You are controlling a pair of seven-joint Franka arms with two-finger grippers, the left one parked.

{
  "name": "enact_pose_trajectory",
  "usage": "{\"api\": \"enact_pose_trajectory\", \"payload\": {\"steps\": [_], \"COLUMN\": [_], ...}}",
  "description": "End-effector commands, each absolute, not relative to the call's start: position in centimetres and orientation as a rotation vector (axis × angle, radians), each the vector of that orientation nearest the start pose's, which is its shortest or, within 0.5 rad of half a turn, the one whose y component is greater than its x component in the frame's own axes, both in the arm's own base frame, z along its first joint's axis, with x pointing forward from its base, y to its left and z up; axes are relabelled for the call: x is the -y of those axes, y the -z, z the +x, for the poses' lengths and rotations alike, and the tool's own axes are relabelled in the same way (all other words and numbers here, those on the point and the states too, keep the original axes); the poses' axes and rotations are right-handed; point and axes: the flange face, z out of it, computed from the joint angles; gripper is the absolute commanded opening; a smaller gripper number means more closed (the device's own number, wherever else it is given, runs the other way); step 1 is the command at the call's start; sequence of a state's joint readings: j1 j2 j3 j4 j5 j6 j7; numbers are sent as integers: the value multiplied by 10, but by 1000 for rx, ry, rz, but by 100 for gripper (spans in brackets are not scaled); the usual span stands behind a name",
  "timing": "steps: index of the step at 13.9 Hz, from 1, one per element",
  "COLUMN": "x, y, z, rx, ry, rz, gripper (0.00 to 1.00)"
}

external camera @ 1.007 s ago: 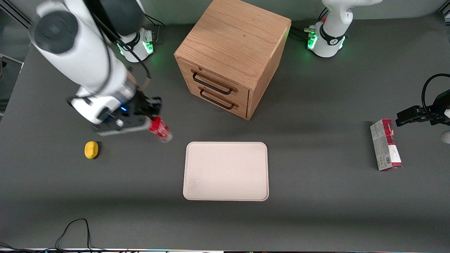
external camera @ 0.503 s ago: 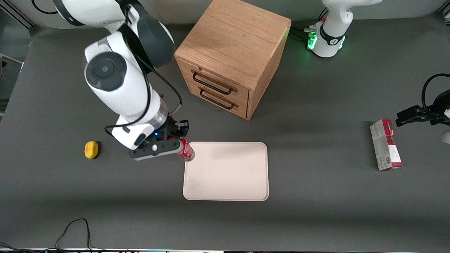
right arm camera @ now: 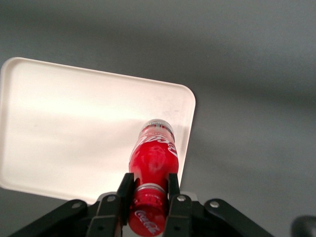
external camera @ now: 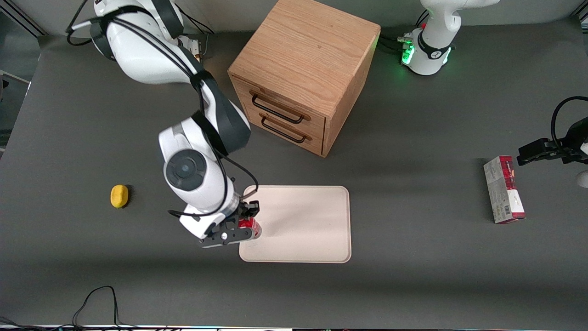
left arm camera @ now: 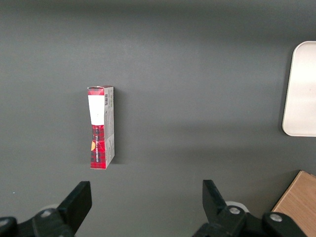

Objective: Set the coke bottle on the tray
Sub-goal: 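Lower the bottle upright onto the tray's edge with the right gripper, then open the right gripper and raise it off the bottle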

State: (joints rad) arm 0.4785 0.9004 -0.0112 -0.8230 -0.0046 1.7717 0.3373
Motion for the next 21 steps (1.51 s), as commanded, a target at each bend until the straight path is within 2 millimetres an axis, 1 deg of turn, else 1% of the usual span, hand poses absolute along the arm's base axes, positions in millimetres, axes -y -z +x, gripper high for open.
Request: {"api": "enact_pose_trajectory", "payload": {"steps": [1, 2, 5, 6, 7, 8, 9, 10, 11, 13, 15, 16, 19, 21], "x": [-359, -360, -360, -356, -353, -353, -353, -353, -353, -353, -354, -355, -350, -342], "y": [-370, -360, -341, -332, -328, -325, -322, -322, -323, -335, -367, -387, -464, -526], "z": [705, 707, 711, 714, 716, 715, 715, 715, 715, 713, 707, 701, 676, 655], "rx": [225, 229, 225, 214, 199, 188, 184, 183, 180, 181, 184, 189, 200, 182], "ry": [115, 117, 121, 117, 116, 112, 106, 107, 109, 110, 111, 106, 76, 96], "rz": [-3142, -3141, -3143, -3145, -3145, -3148, -3147, -3148, -3148, -3146, -3142, -3143, -3148, -3133], "gripper": [9, 9, 9, 9, 11, 33, 81, 100, 100, 100, 100, 100, 100, 100]}}
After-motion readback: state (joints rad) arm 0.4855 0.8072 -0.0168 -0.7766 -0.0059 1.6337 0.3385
